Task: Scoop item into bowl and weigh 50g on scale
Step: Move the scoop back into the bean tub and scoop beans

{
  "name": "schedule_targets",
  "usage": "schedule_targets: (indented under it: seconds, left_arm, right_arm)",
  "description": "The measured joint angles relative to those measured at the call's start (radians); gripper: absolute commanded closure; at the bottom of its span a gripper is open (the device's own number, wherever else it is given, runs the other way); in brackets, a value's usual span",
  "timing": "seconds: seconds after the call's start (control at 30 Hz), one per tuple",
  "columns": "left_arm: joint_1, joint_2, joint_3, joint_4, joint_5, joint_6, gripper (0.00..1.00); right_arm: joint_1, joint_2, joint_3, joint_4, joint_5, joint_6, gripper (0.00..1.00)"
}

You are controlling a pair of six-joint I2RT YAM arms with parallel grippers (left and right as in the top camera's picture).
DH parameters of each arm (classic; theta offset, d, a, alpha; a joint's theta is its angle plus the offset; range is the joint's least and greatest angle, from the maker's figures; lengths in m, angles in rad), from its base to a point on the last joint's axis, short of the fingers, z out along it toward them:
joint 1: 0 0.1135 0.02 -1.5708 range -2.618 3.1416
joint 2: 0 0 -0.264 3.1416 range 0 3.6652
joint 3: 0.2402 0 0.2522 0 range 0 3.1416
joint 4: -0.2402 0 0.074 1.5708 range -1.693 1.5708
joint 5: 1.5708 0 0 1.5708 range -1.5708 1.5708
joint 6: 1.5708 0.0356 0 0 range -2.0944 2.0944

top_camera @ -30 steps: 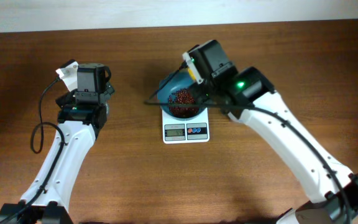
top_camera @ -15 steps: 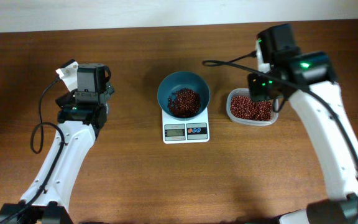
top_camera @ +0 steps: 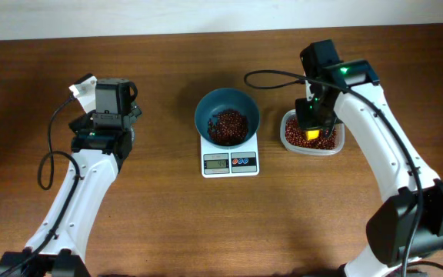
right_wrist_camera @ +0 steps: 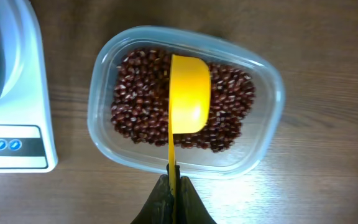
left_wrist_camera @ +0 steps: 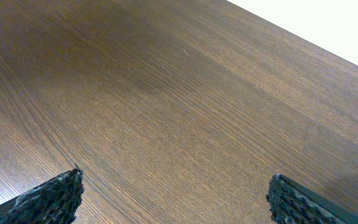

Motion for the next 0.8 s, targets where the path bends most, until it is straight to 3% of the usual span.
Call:
schedule_targets:
  seconds: [0.37,0.8]
  left_arm:
    - [0.000,0.000,0.000,0.000,0.000,0.000,0.01]
    - [0.000,0.000,0.000,0.000,0.000,0.000,0.01]
  right_arm:
    - [-0.018,0.000,0.000,0.017,-0.163,0.000,0.96]
    - [-0.109,0.000,0.000,0.003,-0.161,0.008,0.96]
